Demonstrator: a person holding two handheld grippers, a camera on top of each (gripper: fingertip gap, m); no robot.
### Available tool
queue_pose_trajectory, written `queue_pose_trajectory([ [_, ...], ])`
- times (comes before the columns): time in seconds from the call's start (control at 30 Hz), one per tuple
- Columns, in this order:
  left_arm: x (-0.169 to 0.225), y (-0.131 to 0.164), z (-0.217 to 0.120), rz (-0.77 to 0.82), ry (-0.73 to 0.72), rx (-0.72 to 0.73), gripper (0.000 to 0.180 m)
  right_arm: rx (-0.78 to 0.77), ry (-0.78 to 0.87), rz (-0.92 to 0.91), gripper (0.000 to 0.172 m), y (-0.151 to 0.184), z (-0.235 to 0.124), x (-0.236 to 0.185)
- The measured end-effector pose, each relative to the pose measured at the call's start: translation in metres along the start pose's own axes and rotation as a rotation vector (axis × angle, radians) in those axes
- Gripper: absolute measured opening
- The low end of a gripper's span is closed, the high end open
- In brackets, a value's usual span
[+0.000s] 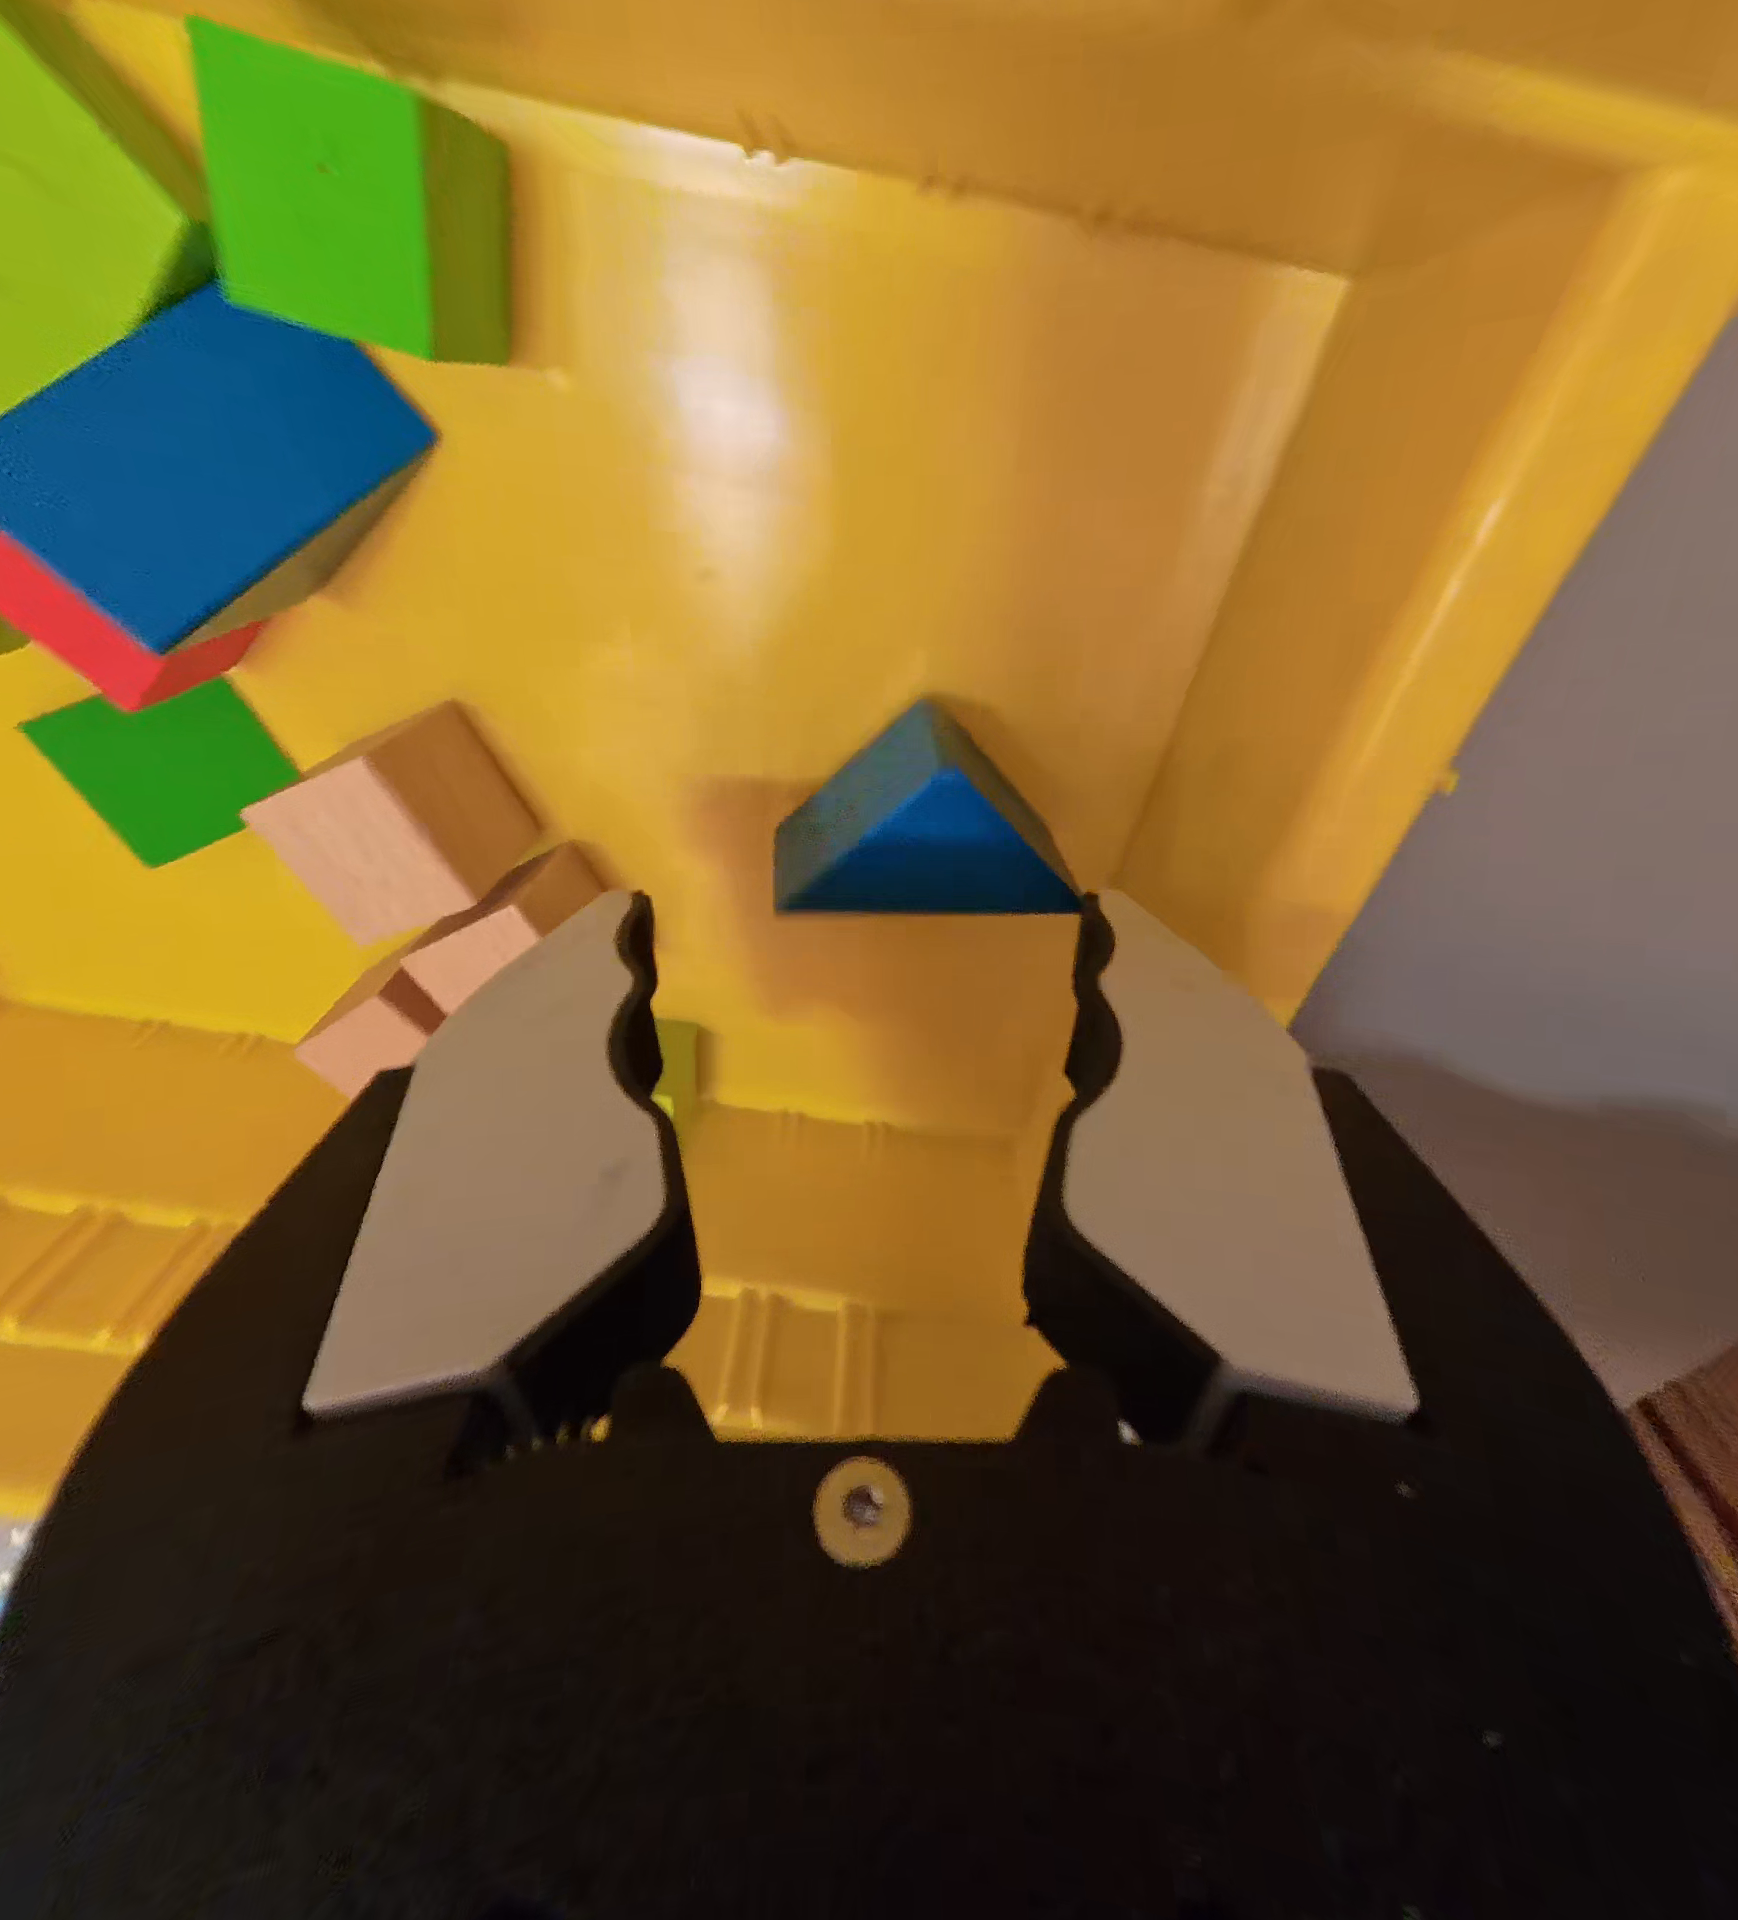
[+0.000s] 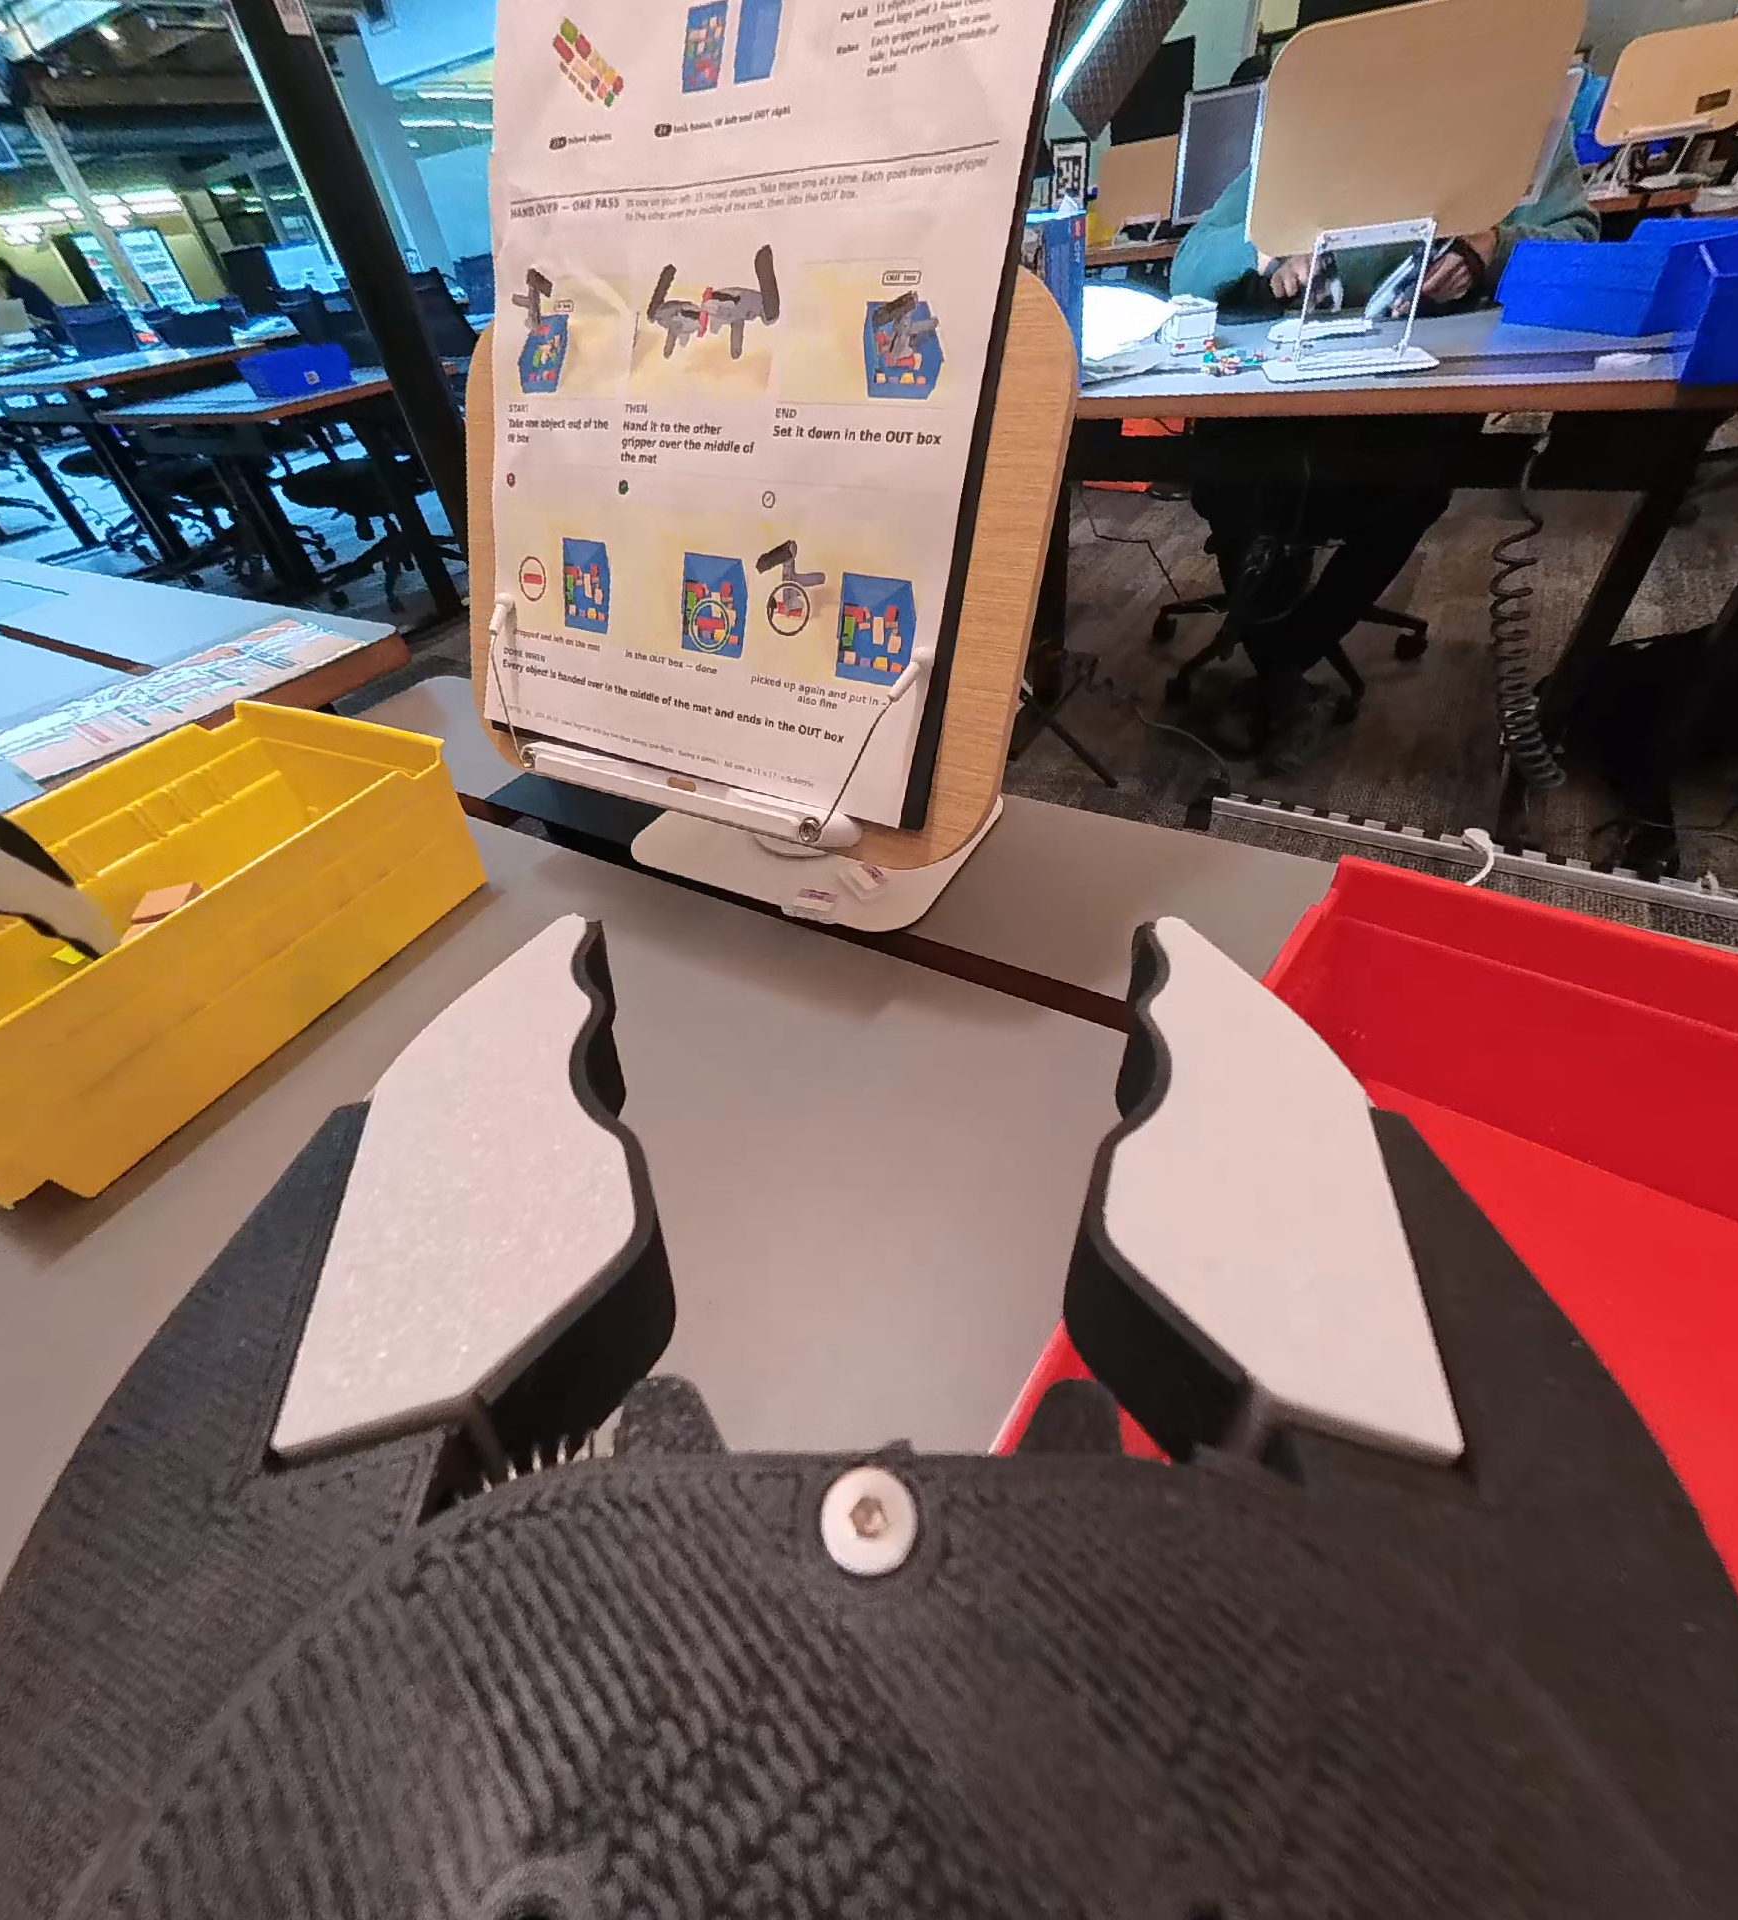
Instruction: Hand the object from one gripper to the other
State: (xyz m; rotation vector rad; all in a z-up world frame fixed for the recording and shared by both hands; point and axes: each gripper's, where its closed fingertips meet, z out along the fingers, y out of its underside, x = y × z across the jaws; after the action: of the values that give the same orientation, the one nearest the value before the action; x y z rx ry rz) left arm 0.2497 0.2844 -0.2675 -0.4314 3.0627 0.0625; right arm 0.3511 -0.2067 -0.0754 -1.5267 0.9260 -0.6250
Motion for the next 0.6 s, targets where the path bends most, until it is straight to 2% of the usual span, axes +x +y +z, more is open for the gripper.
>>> queue_pose_trajectory([
  [0.13,0.005,-0.004,0.003,0.066,0.024,-0.023,0.078,-0.004,-0.004,-0.008,0.095,0.0,0.001,-0.002],
  [0.23,-0.007,0.004,-0.001,0.083,-0.047,-0.09,0.072,-0.01,-0.009,-0.014,0.095,0.001,0.003,-0.005],
  [0.37,-0.004,-0.004,-0.002,0.097,-0.021,-0.028,0.07,-0.018,-0.014,-0.014,0.095,0.002,0.005,-0.006],
  [0.43,-0.002,-0.003,0.001,0.137,-0.031,-0.044,0.068,-0.023,-0.02,-0.014,0.095,0.003,0.006,-0.007],
  [0.6,-0.006,-0.014,0.006,0.267,-0.127,-0.04,0.06,-0.037,-0.029,-0.025,0.095,0.005,0.011,-0.012],
])
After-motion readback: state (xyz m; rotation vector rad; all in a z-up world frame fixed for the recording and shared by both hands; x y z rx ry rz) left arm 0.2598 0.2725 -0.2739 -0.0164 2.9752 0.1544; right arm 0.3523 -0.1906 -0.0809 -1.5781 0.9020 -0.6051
